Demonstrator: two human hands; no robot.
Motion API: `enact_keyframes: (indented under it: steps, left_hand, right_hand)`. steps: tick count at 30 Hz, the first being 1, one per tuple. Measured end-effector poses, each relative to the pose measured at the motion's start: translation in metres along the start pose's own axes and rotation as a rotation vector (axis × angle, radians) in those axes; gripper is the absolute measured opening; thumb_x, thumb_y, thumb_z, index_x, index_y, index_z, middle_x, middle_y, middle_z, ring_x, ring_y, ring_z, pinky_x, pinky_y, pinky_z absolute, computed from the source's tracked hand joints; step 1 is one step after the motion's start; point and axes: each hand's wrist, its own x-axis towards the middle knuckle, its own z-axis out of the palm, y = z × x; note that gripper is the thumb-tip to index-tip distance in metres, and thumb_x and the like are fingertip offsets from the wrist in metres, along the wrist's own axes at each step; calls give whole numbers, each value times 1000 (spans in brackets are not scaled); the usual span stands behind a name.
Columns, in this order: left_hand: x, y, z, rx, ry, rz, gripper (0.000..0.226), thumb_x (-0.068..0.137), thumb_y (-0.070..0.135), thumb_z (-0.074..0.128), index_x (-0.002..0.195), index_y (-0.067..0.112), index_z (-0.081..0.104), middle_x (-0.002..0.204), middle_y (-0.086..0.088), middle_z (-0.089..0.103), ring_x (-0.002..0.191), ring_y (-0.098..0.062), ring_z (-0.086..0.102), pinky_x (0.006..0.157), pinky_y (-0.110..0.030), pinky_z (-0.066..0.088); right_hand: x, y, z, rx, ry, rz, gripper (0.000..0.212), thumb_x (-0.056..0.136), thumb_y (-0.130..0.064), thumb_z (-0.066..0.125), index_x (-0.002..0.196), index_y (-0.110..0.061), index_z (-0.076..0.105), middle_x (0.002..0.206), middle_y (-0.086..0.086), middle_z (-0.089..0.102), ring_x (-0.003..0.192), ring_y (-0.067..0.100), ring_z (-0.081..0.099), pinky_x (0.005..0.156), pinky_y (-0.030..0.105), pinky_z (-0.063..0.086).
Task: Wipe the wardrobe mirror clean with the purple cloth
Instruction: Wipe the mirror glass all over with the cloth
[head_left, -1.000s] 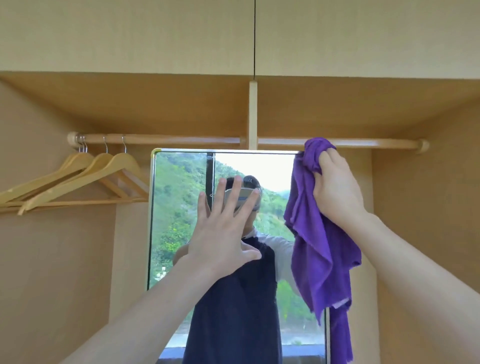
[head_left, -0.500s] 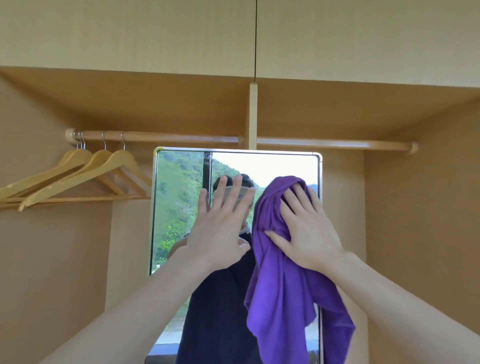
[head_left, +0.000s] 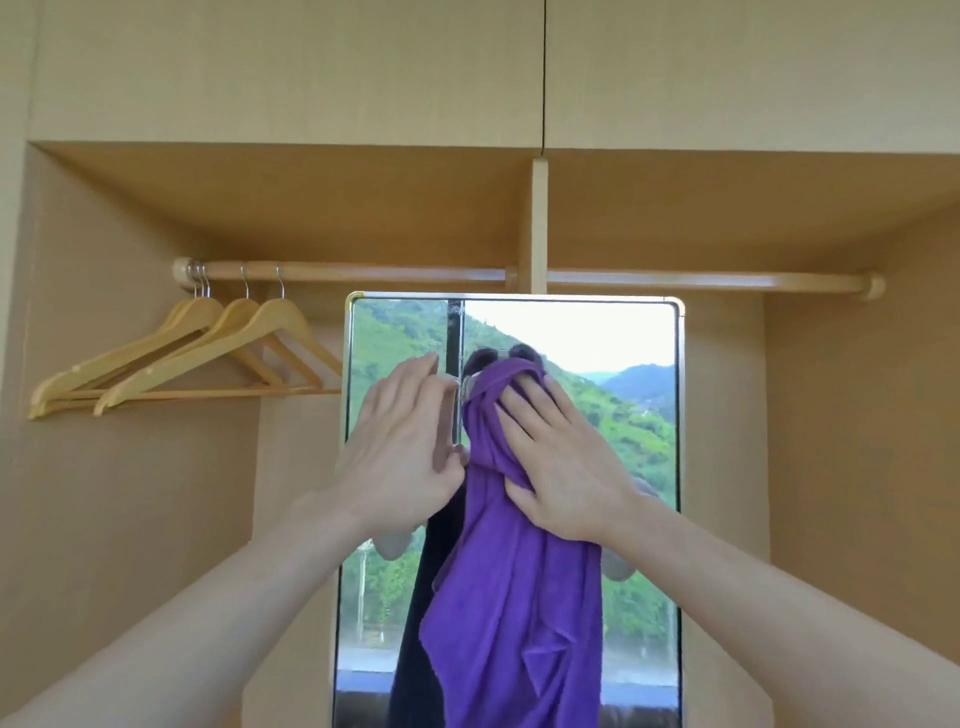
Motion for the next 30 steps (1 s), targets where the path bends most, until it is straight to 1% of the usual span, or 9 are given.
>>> enact_keyframes:
  steps: [5,8,10,12,14,18,23,26,30]
  left_hand:
    - [12,-20,-12,196,-29,61,82,86,49,61,154,25,23,170,-6,1,157,-29,-2,126,-53,8]
    - [40,-24,-28,188,13,12,85,89,55,59,157,29,16,170,-3,-4,157,-26,-9,127,-50,-1]
    - [58,-26,-39,83,51,-83,79,91,51,53,158,28,18,169,-3,9,157,-24,-3,127,-49,-2]
    - [68,-28,-44,27,71,-148,70,89,41,51,153,23,30,160,-1,33,152,-23,15,126,-49,4]
    - [71,-27,-46,19,68,-172,65,87,31,54,149,22,38,150,1,43,146,-22,25,125,-48,10]
    - [73,-24,-48,23,62,-176,67,82,21,50,148,22,40,149,2,44,143,-23,28,123,-49,14]
    - [71,-29,-56,48,1,-150,77,78,14,54,152,22,35,155,1,40,147,-22,25,124,-46,13]
    - [69,-35,-55,122,-22,-92,82,80,19,54,157,21,26,158,-1,35,149,-23,21,125,-46,12]
    - [67,-39,-49,235,-27,-29,87,87,46,56,160,31,10,159,-5,28,149,-27,17,125,-51,11]
  right_hand:
    - [-30,16,2,73,83,206,85,75,-31,70,145,-1,32,146,20,49,140,37,42,121,45,15]
    - [-19,33,-8,136,166,249,63,76,-24,66,131,-4,44,135,14,51,131,34,46,123,48,26]
    - [-5,43,-17,185,196,254,47,76,-22,57,119,-6,49,125,9,49,122,32,46,116,51,35]
    - [9,46,-24,178,188,236,48,75,-24,52,119,-5,50,126,8,49,122,31,45,114,49,35]
    - [23,41,-28,100,146,193,59,77,-29,48,130,-4,49,137,9,47,133,32,40,119,47,28]
    - [51,6,-29,2,63,113,78,82,-41,42,151,-5,36,158,13,36,150,34,25,126,48,15]
    - [65,-44,-12,-43,30,-11,81,85,-46,48,152,-2,36,157,15,39,150,36,26,125,52,16]
    - [49,-47,-6,-79,-6,-95,76,84,-41,58,146,-1,44,152,17,45,145,37,35,124,53,21]
    - [29,-21,-11,-112,-40,-163,72,78,-34,62,142,-3,48,146,14,51,141,35,42,121,50,30]
